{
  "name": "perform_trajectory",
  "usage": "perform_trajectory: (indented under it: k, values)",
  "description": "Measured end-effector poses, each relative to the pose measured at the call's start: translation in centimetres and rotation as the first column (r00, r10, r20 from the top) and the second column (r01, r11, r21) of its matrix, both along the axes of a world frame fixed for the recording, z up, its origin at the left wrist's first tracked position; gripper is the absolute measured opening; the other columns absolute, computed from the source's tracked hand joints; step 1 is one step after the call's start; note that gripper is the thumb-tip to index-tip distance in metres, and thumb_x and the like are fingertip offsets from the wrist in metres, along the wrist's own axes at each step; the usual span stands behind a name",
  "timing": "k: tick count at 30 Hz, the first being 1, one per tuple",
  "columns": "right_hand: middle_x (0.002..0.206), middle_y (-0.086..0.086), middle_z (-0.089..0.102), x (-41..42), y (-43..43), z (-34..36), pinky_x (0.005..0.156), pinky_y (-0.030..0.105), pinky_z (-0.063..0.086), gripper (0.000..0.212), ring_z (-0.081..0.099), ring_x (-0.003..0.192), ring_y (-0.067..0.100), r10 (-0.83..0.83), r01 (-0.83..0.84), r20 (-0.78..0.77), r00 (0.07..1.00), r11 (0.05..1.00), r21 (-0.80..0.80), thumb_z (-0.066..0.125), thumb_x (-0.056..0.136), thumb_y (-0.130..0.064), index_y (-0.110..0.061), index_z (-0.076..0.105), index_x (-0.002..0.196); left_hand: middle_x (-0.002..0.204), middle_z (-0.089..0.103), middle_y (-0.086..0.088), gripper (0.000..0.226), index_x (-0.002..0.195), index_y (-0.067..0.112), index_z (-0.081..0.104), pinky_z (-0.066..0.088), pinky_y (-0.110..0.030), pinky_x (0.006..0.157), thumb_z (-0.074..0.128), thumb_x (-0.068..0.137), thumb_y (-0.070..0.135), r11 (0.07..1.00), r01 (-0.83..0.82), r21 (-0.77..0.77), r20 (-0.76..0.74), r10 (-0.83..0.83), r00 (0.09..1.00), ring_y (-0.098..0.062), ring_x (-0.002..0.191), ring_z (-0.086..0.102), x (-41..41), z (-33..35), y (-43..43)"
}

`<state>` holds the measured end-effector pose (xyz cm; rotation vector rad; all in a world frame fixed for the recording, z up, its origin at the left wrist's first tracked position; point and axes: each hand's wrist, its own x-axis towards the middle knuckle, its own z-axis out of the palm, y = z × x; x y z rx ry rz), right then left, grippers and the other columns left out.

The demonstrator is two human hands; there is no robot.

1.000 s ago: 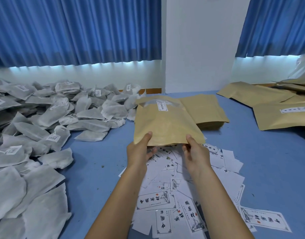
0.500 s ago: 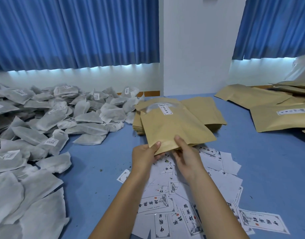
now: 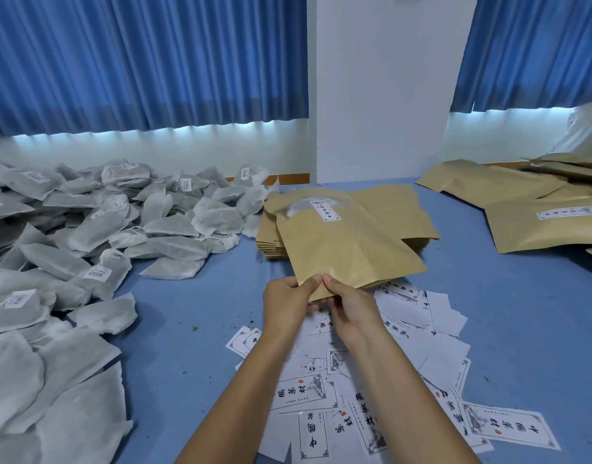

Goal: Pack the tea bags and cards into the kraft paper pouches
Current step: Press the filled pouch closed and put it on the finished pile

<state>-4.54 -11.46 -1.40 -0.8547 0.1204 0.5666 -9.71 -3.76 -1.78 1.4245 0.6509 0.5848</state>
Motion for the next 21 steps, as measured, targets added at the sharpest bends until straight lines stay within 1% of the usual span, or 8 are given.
perform_trajectory:
  k: [4, 9, 11, 13, 15, 18, 19, 21]
  values:
    - [0.086, 0.006, 0.067, 0.4, -0.4, -0.1, 0.066, 0.021, 0.051, 0.012, 0.063, 0.076, 0.015, -0.027, 0.027, -0.018, 0.999, 1.0, -0.007, 0.066, 0.084, 0.005, -0.006, 0.063, 0.087, 0.065, 0.071, -0.014, 0.015, 0.074, 0.006, 0.072, 0.047, -0.024, 0.051, 0.07, 0.083, 0.018, 0.999, -0.032, 0.003, -0.007, 0.032, 0.999, -0.019, 0.053, 0.065, -0.1, 0.2, 0.5]
    - [0.085, 0.007, 0.067, 0.7, -0.5, -0.2, 0.058, 0.02, 0.041, 0.014, 0.059, 0.071, 0.014, -0.05, 0.048, -0.031, 0.998, 0.997, -0.057, 0.07, 0.079, 0.006, -0.006, 0.063, 0.083, 0.063, 0.071, -0.013, 0.015, 0.08, 0.004, 0.073, 0.046, -0.024, 0.051, 0.069, 0.084, 0.018, 0.999, -0.038, 0.028, -0.019, 0.038, 0.999, -0.016, 0.051, 0.063, -0.2, 0.3, 0.6]
    - [0.087, 0.006, 0.067, 0.8, -0.5, -0.2, 0.059, 0.02, 0.041, 0.014, 0.058, 0.073, 0.014, -0.045, 0.043, -0.045, 0.998, 0.998, -0.045, 0.07, 0.079, 0.005, -0.006, 0.064, 0.085, 0.064, 0.071, -0.012, 0.015, 0.081, 0.004, 0.073, 0.046, -0.023, 0.051, 0.069, 0.084, 0.019, 0.998, -0.039, 0.04, -0.022, 0.04, 0.999, -0.014, 0.049, 0.062, -0.2, 0.4, 0.5]
    - [0.087, 0.004, 0.066, 1.1, -0.7, -0.2, 0.062, 0.021, 0.043, 0.013, 0.058, 0.074, 0.013, -0.058, 0.056, -0.064, 0.996, 0.998, -0.029, 0.07, 0.08, 0.003, -0.007, 0.064, 0.087, 0.066, 0.072, -0.009, 0.015, 0.079, 0.007, 0.073, 0.048, -0.024, 0.055, 0.07, 0.084, 0.02, 0.998, -0.053, 0.041, -0.021, 0.054, 0.998, -0.014, 0.051, 0.063, -0.2, 0.4, 0.7]
    - [0.08, 0.003, 0.063, 1.4, -0.9, -0.2, 0.058, 0.02, 0.041, 0.012, 0.053, 0.064, 0.011, -0.065, 0.062, -0.05, 0.997, 0.996, -0.064, 0.071, 0.08, 0.0, -0.009, 0.064, 0.081, 0.064, 0.072, -0.004, 0.014, 0.075, 0.01, 0.073, 0.048, -0.021, 0.054, 0.071, 0.083, 0.021, 0.996, -0.07, 0.048, -0.026, 0.071, 0.997, -0.011, 0.048, 0.061, -0.2, 0.5, 1.0]
    - [0.07, 0.001, 0.056, 1.5, -1.0, -0.3, 0.044, 0.017, 0.034, 0.014, 0.039, 0.049, 0.008, -0.066, 0.064, -0.014, 0.998, 0.992, -0.107, 0.072, 0.079, 0.002, -0.007, 0.062, 0.076, 0.058, 0.068, 0.001, 0.016, 0.069, 0.012, 0.07, 0.044, -0.016, 0.047, 0.071, 0.083, 0.019, 0.996, -0.078, 0.048, -0.026, 0.079, 0.997, -0.007, 0.041, 0.055, -0.4, 0.4, 1.3]
    - [0.07, 0.001, 0.055, 1.6, -0.9, -0.4, 0.042, 0.017, 0.033, 0.014, 0.037, 0.048, 0.008, -0.067, 0.065, -0.012, 0.998, 0.992, -0.106, 0.073, 0.078, 0.002, -0.006, 0.062, 0.077, 0.059, 0.069, -0.001, 0.016, 0.069, 0.011, 0.07, 0.044, -0.017, 0.048, 0.071, 0.083, 0.019, 0.996, -0.079, 0.044, -0.028, 0.081, 0.996, -0.007, 0.041, 0.055, -0.4, 0.5, 1.4]
    - [0.071, 0.001, 0.057, 1.5, -0.9, -0.3, 0.042, 0.017, 0.035, 0.014, 0.04, 0.049, 0.008, -0.046, 0.043, -0.021, 0.999, 0.994, -0.103, 0.074, 0.078, 0.0, -0.007, 0.062, 0.079, 0.067, 0.072, -0.007, 0.015, 0.074, 0.009, 0.072, 0.046, -0.021, 0.054, 0.071, 0.083, 0.021, 0.996, -0.075, 0.042, -0.035, 0.076, 0.996, -0.009, 0.046, 0.057, -0.5, 0.5, 1.4]
